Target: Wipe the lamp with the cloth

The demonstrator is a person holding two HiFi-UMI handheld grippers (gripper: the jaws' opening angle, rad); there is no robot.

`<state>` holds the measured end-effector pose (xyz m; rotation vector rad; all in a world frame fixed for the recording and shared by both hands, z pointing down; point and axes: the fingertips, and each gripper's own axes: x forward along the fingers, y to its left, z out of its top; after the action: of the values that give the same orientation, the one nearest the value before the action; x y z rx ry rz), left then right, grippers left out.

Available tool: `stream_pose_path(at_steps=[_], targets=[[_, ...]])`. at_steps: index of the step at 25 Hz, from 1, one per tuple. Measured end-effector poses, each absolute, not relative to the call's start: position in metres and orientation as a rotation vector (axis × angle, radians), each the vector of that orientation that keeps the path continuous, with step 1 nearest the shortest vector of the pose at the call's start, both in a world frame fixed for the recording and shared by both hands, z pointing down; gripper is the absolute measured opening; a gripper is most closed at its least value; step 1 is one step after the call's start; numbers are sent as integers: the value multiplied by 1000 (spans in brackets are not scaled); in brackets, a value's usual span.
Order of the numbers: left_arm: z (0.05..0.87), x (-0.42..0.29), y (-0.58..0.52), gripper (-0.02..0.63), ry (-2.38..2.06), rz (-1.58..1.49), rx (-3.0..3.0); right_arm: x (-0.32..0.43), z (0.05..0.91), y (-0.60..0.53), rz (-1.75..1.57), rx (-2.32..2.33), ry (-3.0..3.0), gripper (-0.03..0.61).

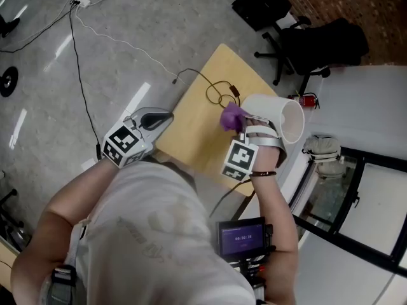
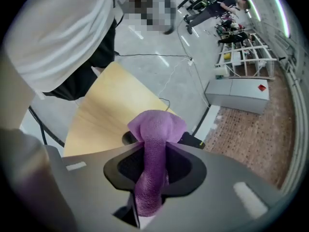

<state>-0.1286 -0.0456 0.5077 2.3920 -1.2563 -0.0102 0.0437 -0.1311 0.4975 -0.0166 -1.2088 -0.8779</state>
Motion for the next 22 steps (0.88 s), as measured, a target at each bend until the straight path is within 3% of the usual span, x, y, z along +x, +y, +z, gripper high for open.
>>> stream_pose_path(at_steps=[7,22], targets=[[502,-121,-57,2,-1243,-45,2413,60,391,-196,-870,106,-1053,112],[516,-165,-56,2,-1357,-65,2317,63,512,-194,-513,-333,-934,112]])
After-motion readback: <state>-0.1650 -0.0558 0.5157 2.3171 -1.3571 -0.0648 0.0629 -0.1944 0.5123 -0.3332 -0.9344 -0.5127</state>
